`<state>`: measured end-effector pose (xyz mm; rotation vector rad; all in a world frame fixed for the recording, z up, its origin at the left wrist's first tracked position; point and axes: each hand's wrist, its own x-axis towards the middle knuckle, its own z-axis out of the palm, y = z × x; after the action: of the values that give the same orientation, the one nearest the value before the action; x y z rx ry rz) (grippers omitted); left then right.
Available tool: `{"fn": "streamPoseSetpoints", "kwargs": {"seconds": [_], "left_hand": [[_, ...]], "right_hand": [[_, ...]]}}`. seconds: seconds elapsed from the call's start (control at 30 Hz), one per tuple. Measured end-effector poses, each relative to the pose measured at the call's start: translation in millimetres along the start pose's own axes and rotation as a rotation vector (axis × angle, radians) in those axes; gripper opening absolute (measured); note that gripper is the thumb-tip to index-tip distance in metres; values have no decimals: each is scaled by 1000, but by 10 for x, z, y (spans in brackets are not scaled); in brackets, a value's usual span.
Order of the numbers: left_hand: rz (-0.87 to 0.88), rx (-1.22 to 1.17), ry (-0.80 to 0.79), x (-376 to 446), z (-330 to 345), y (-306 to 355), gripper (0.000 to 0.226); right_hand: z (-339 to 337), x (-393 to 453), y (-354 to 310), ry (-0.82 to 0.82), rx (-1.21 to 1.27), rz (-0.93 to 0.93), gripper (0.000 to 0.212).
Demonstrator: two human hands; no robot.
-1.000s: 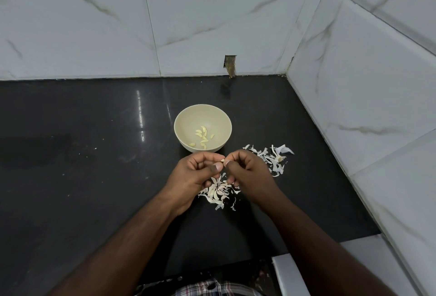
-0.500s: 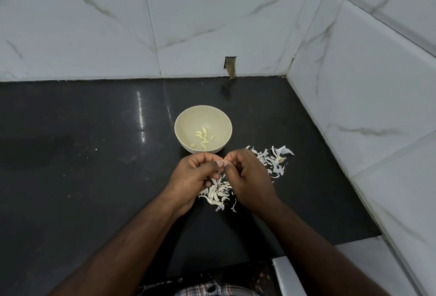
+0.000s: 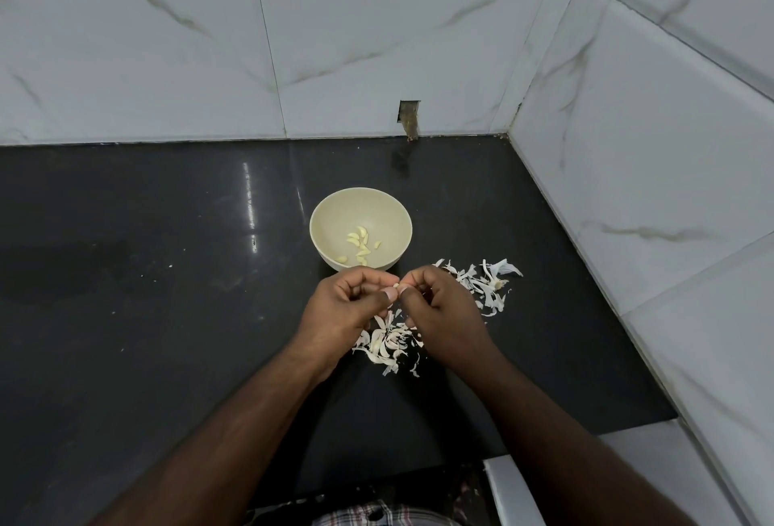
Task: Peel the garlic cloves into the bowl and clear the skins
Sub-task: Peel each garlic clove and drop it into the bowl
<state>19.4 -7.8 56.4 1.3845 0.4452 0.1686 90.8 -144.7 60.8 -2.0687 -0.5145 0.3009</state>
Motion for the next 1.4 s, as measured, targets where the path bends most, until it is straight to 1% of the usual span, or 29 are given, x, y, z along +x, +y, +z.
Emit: {"fn": "streamPoseSetpoints", "kwargs": {"seconds": [0.1,0.27,0.43,0.5,0.6,0.8,0.9,1.0,1.13,1.23,1.3,1.4], "left_hand": [[35,59,32,2,12,3,7],[43,136,49,-2,-3,-2,6],[43,170,50,-2,-4,30,3],[17,137,29,-5,-12,37,3],[-56,34,-8,-12,-15,50,10],[-195,-217,-93,-31,-25,97,16],[-214,-268,-102,-33,-31,98,16],[-177,-239,-76,-35,-19,83,11],[-69,-99,-5,-26,-2,49,14],[-20,-64,16,-26,-3,19,14],[1,-65,22,-24,-4,1,12],[38,-46,37,-15,-10,-13,9]], "right_hand": [[-2,6,-14,27,-7,0,11],[-19,-5,-38,33,-115,-18,8],[0,-15,-26,62,-233,-110,9],[-7,-21,-22,44,-208,-147,9],[-21,-29,-5,-6,-123,-168,10],[-8,-47,-30,-62,53,-143,14],[-21,-39,-43,-108,138,-110,14],[-31,-28,-49,-188,303,-20,12],[-40,-12,-80,-234,493,86,11],[-41,12,-101,-226,465,107,11],[-49,23,-87,-199,404,115,15],[-48,22,-68,-176,313,112,12]]}}
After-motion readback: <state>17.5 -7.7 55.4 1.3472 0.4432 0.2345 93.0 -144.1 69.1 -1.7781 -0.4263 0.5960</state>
